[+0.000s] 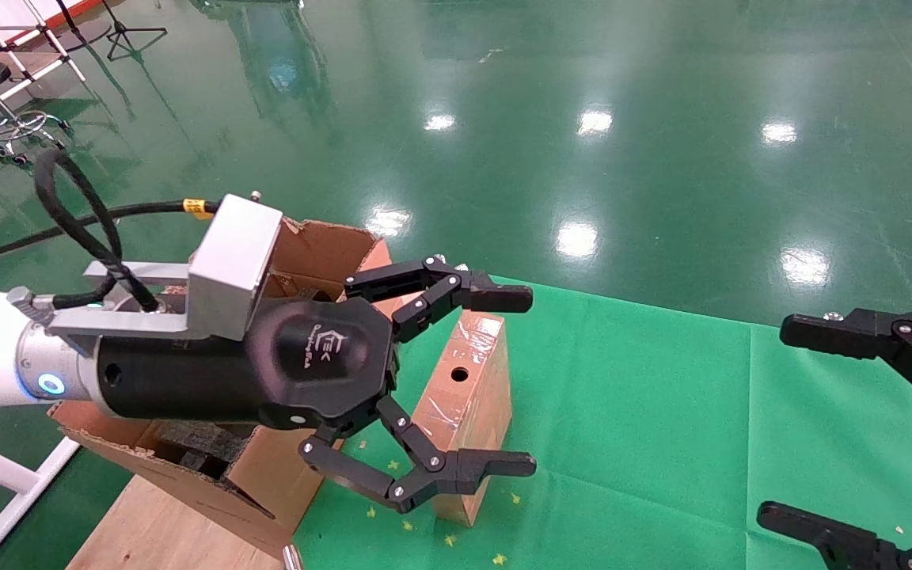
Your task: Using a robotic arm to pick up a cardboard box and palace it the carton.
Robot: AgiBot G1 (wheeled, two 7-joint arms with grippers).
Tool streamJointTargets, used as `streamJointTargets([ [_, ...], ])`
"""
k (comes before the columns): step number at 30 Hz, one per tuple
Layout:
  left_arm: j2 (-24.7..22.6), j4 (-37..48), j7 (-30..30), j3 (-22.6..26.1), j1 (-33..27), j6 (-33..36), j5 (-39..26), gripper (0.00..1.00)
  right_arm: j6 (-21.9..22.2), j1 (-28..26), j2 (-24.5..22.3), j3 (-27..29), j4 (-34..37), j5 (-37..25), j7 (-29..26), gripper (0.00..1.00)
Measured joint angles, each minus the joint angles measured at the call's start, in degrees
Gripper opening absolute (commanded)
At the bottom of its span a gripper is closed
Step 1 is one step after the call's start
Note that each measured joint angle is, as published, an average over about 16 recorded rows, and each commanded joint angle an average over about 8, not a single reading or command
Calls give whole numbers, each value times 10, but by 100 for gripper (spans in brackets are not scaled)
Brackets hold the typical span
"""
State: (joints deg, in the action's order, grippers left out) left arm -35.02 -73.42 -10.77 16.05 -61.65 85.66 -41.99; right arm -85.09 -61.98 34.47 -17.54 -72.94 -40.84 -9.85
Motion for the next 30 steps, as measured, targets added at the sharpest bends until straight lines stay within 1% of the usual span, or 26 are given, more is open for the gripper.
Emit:
streamJointTargets([
  [17,0,0,0,0,0,0,-1,100,0,0,0,0,0,0,0,99],
  [18,1,-1,0,1,-1,-1,-3,100,0,0,0,0,0,0,0,95],
  [19,3,-2,-1,1,-1,-1,-6,100,0,0,0,0,0,0,0,88],
  [20,4,-4,-1,2,-3,-2,-10,100,0,0,0,0,0,0,0,79],
  [25,11,-13,-7,11,-17,-10,-45,100,0,0,0,0,0,0,0,17],
  [26,12,-15,-9,14,-20,-12,-53,100,0,0,0,0,0,0,0,9],
  [27,14,-17,-10,16,-24,-13,-61,100,0,0,0,0,0,0,0,3],
  [28,15,-20,-12,19,-28,-15,-70,100,0,0,0,0,0,0,0,0],
  [30,18,-24,-16,25,-38,-18,-89,100,0,0,0,0,0,0,0,0],
])
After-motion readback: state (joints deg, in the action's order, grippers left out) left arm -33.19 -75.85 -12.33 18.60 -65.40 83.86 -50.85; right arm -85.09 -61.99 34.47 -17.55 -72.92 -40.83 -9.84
